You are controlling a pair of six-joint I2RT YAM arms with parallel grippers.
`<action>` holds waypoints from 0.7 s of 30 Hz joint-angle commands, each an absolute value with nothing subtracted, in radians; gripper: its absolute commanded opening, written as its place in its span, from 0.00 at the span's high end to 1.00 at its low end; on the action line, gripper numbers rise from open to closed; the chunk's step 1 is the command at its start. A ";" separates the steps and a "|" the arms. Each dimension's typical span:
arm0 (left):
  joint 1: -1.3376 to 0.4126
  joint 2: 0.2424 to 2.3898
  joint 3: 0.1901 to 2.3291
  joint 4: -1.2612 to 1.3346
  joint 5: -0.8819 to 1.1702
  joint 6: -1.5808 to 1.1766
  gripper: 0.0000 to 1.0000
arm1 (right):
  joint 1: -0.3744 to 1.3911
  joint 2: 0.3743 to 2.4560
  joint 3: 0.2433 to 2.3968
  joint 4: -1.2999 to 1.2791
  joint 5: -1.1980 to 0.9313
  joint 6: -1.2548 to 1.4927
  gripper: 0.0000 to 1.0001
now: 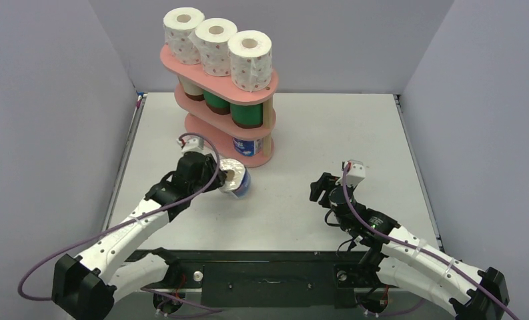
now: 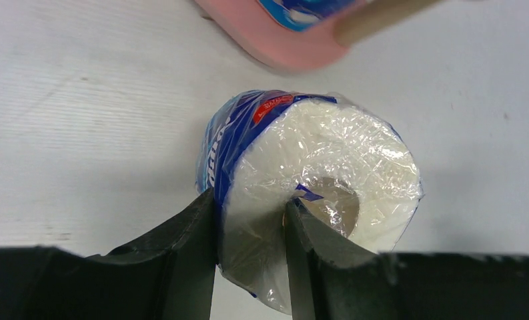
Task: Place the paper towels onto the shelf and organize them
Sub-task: Pick up the paper towel from the center of the board, then place the paper towel on the shelf.
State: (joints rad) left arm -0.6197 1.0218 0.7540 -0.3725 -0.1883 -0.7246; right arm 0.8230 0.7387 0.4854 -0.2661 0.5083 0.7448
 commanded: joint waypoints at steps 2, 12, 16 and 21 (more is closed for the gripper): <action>-0.427 0.982 0.743 -0.378 -0.210 -0.755 0.78 | 0.811 0.750 0.483 -0.205 0.518 0.723 0.41; -0.127 1.159 0.874 -0.298 -0.138 -0.812 0.77 | 0.801 0.746 0.493 -0.199 0.500 0.680 0.41; -0.112 1.257 0.957 -0.279 -0.144 -0.829 0.78 | 0.796 0.742 0.485 -0.203 0.491 0.672 0.41; -0.108 1.348 1.032 -0.258 -0.157 -0.844 0.78 | 0.790 0.721 0.480 -0.220 0.491 0.669 0.42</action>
State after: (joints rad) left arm -0.1162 1.3083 0.9314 -0.3660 -0.1608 -0.8116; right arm 0.7998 0.7448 0.4850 -0.2371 0.4889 0.6868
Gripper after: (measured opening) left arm 0.332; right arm 0.586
